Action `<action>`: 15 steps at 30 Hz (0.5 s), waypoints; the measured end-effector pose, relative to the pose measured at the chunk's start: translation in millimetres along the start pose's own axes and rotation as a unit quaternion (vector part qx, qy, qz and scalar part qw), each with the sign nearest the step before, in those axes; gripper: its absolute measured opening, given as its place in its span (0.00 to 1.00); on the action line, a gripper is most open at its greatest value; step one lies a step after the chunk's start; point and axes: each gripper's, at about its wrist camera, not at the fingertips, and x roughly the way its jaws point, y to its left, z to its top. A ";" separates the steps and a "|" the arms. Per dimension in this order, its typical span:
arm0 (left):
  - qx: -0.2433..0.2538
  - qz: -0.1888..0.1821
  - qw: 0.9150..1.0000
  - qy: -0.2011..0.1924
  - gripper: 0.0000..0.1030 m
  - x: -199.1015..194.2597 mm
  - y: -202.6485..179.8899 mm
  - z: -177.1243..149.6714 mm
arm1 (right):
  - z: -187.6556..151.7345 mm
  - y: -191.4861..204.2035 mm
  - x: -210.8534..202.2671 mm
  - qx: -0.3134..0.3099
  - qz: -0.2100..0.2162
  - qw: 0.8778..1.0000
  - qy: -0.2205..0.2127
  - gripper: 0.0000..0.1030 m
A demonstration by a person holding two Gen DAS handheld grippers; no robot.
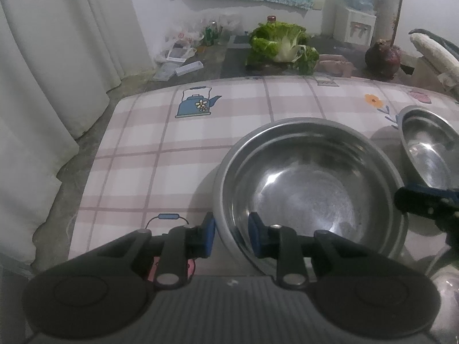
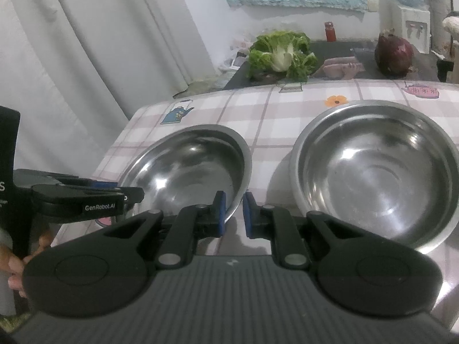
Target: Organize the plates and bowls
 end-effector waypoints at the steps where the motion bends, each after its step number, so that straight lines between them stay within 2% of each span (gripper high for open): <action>1: 0.001 -0.001 1.000 0.000 0.25 -0.6 0.0 -0.5 | 0.5 -0.2 -1.5 0.000 0.001 1.000 -0.002 0.12; 9: -0.005 -0.004 1.000 0.017 0.26 8.1 -0.9 0.2 | 1.0 -11.5 8.7 0.041 0.017 0.999 0.020 0.13; 15: -0.006 0.001 1.000 0.022 0.26 15.4 -2.5 3.6 | 2.6 -12.6 18.5 0.050 0.021 0.998 0.023 0.14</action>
